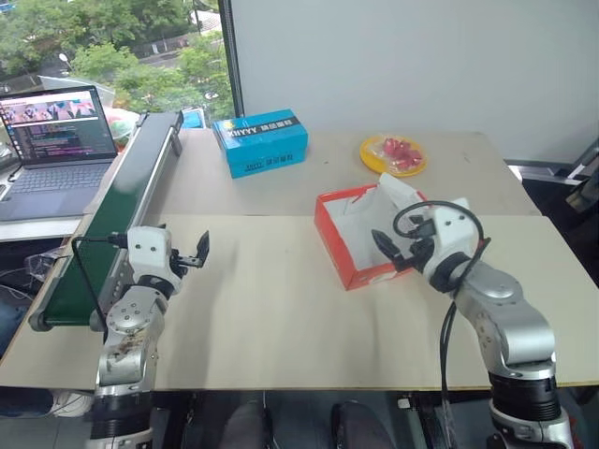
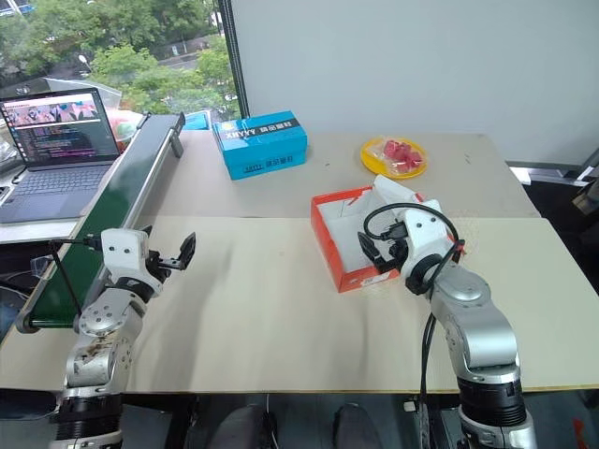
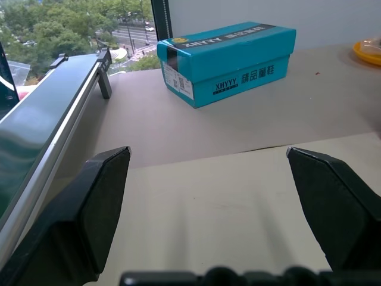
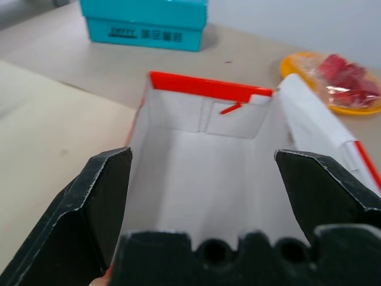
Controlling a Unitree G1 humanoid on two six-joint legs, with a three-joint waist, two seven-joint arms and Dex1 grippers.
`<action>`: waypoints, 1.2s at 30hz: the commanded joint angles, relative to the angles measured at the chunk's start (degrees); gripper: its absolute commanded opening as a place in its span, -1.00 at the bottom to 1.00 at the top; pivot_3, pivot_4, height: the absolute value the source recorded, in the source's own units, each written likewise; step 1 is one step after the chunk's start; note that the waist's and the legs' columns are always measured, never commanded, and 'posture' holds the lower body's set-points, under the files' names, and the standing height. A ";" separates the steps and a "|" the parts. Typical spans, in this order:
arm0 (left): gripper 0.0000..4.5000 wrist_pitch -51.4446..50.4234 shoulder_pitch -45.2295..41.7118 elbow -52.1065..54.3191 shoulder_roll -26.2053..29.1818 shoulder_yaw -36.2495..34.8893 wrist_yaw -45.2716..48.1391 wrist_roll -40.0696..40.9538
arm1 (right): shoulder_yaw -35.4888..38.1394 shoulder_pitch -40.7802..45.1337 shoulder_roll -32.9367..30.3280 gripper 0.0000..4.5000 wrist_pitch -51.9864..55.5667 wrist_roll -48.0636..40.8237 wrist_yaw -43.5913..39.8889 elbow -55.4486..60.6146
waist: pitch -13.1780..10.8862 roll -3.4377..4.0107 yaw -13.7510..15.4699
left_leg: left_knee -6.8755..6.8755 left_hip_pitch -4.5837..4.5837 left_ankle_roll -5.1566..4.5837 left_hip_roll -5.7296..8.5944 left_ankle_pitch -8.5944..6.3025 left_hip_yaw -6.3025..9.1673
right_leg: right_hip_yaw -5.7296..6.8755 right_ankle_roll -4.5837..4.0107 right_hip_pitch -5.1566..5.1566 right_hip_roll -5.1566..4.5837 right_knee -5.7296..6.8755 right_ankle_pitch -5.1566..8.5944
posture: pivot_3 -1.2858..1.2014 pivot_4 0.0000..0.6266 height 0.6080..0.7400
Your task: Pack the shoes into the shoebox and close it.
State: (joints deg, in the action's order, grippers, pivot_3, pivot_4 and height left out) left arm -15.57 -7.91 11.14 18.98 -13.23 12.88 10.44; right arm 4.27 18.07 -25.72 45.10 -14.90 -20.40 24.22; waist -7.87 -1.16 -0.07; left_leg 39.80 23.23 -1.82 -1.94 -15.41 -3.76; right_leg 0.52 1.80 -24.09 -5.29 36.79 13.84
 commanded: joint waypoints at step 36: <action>1.00 -21.75 -7.81 -6.60 19.62 -22.83 -0.67 8.78 | -16.41 25.15 14.28 0.99 -19.58 3.90 -17.40 -32.45 | -0.11 -0.18 -0.83 | -0.08 0.00 0.20 -0.02 0.10 0.08 | 0.11 -0.06 -0.16 -0.02 0.18 -0.03 | 0.03 -0.52 1.00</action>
State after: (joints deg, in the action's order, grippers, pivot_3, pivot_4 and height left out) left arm -39.39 -14.46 6.71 37.26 -35.07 11.19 19.23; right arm -12.57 42.10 -11.85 26.53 -11.27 -37.76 -9.63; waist -7.97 -1.34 -0.89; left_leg 39.70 23.23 -1.62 -1.96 -15.31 -3.69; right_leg 0.63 1.74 -24.24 -5.32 36.97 13.81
